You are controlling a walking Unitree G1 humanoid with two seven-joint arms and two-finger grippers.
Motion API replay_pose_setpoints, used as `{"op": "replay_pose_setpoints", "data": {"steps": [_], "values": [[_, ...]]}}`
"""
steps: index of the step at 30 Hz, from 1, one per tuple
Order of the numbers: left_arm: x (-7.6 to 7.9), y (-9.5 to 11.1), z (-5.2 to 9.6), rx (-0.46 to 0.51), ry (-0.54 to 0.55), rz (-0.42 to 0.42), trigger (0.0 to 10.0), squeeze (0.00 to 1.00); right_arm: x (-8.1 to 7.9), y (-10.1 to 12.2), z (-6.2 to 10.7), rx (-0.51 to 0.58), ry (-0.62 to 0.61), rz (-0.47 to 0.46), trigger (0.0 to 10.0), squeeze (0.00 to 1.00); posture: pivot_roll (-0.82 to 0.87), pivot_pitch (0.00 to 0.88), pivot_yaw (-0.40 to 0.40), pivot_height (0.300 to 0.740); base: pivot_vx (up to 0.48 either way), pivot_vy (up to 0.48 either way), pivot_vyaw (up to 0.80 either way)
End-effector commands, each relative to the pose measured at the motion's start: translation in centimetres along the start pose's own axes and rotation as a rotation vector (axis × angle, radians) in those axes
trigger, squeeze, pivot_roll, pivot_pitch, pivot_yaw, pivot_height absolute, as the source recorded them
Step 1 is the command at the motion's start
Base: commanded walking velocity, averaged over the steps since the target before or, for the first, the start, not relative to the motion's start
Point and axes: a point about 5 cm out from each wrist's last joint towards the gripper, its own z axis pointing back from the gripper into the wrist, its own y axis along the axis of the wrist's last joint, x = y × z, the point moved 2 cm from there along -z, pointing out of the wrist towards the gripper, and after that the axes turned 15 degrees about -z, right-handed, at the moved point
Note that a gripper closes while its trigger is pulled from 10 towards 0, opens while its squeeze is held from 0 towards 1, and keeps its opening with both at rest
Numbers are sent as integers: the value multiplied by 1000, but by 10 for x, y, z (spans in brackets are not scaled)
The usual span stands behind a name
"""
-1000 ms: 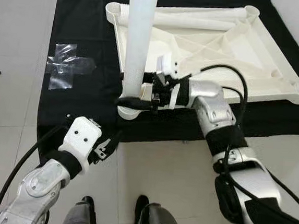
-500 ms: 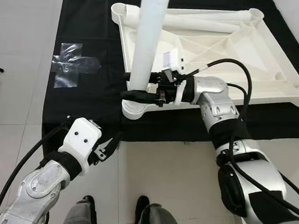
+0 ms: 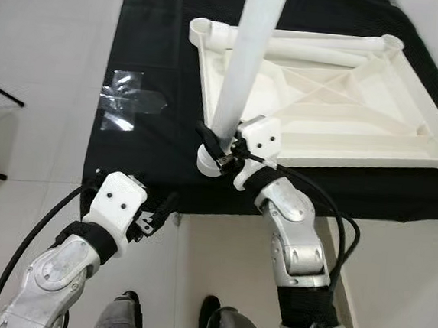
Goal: Building children table
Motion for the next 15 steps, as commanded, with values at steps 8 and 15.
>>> {"op": "replay_pose_setpoints", "data": {"steps": [8,15], "values": [[5,-3,-1,-7,-27,6,10000,0,-9,-32,3,-143,49,-115,10000,1000,135,281,-152,740,0,0,0],[5,-1,-4,4,-19,9,10000,0,-8,21,-12,-58,560,-206,10000,0,134,278,-160,740,0,0,0]]}}
